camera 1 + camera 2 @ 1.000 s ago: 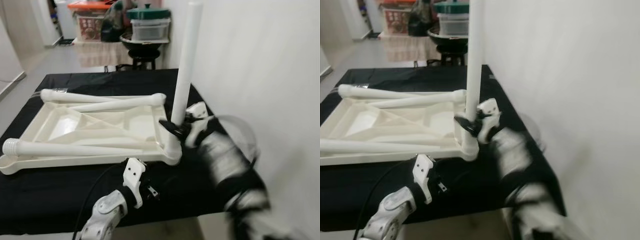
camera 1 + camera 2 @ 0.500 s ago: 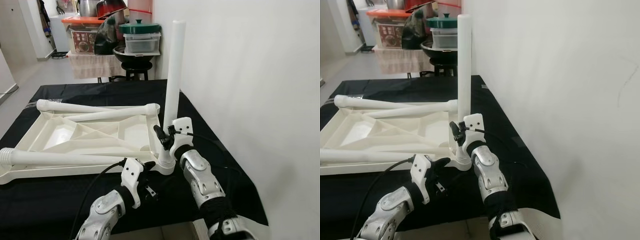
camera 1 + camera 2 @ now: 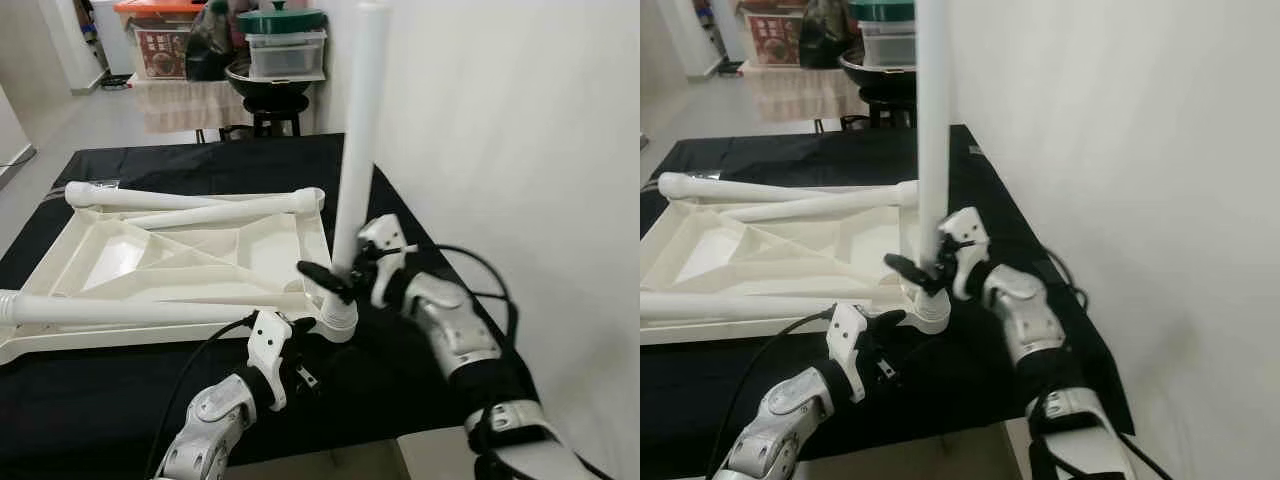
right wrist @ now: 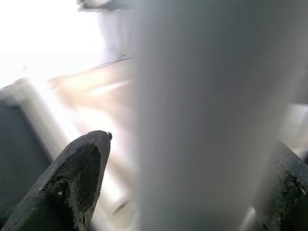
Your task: Building children table
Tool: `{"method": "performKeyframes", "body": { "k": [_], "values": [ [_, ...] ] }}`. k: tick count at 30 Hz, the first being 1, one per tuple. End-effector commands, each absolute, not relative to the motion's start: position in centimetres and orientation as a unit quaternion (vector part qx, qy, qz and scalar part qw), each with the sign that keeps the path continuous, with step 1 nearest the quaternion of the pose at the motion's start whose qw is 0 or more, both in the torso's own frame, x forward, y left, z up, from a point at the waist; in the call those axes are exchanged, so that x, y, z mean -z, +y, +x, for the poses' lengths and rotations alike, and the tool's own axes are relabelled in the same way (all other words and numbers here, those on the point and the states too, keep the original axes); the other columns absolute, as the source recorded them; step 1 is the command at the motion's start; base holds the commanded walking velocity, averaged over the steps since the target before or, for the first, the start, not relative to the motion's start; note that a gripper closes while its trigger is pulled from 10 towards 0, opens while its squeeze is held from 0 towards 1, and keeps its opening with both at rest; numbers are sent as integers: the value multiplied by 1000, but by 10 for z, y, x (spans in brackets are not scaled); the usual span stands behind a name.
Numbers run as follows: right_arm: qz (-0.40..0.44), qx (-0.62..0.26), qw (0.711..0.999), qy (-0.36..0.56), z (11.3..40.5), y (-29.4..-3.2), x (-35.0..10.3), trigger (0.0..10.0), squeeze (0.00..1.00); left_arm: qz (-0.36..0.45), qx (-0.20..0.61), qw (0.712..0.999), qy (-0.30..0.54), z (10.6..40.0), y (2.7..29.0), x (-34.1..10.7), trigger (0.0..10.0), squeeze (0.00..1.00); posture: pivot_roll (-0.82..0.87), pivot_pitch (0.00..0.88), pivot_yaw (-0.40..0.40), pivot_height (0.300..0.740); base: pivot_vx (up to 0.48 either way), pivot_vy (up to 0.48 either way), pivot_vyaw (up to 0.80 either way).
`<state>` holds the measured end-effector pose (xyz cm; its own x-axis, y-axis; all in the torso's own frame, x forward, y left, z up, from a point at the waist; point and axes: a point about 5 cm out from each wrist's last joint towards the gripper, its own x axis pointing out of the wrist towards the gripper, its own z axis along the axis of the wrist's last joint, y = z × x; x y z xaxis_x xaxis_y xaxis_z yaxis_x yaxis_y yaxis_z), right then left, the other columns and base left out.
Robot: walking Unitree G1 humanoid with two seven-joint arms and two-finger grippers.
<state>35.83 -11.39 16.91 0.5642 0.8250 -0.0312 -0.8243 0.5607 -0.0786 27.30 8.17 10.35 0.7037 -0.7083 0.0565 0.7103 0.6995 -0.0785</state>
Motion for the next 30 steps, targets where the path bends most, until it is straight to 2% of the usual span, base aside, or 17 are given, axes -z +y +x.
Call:
{"method": "performKeyframes", "body": {
  "k": [1, 7, 8, 9, 10, 19, 23, 26, 27, 28, 29, 30],
  "values": [
    [-43, -492, 869, 8, 357, -114, -165, 10000, 0, -49, 383, 922, -1, 273, 81, -100, 10000, 0, 28, 0, -70, 740, 0, 0, 0],
    [-51, -532, 845, 25, 357, -126, -169, 10000, 0, -48, 382, 923, -1, 273, 81, -99, 10000, 0, 42, 0, -77, 740, 0, 0, 0],
    [-47, -546, 836, 27, 358, -129, -171, 9529, 0, -47, 382, 923, -1, 273, 81, -99, 10000, 0, 41, 0, -76, 740, 0, 0, 0],
    [-38, -550, 834, 25, 360, -133, -175, 1882, 0, -47, 382, 923, 0, 274, 81, -99, 10000, 0, 41, 0, -76, 740, 0, 0, 0],
    [-33, -552, 833, 23, 362, -135, -177, 0, 0, -47, 382, 923, 0, 274, 81, -99, 10000, 0, 41, 0, -76, 740, 0, 0, 0],
    [-21, -570, 821, 18, 362, -143, -178, 0, 0, -49, 383, 922, 0, 274, 80, -99, 10000, 0, 33, 0, -72, 740, 0, 0, 0],
    [-25, -565, 825, 14, 361, -146, -177, 0, 0, -50, 383, 922, -1, 273, 79, -99, 10000, 0, 30, 0, -73, 740, 0, 0, 0],
    [-25, -497, 867, 22, 360, -149, -168, 0, 0, -50, 382, 923, -3, 272, 80, -99, 10000, 0, 30, 0, -77, 740, 0, 0, 0],
    [-15, -433, 901, 25, 359, -142, -157, 0, 0, -50, 382, 923, -3, 272, 81, -99, 10000, 0, 28, 0, -81, 740, 0, 0, 0],
    [-7, -389, 921, 27, 358, -138, -150, 0, 0, -50, 382, 923, -3, 271, 81, -99, 10000, 0, 28, 0, -81, 740, 0, 0, 0],
    [33, -225, 973, 27, 349, -129, -132, 0, 0, -49, 382, 923, -3, 271, 82, -99, 10000, 0, 22, 0, -83, 740, 0, 0, 0],
    [62, -96, 993, 36, 338, -130, -120, 0, 0, -49, 381, 923, -3, 271, 84, -100, 10000, 0, 16, 0, -80, 740, 0, 0, 0]
  ]
}}
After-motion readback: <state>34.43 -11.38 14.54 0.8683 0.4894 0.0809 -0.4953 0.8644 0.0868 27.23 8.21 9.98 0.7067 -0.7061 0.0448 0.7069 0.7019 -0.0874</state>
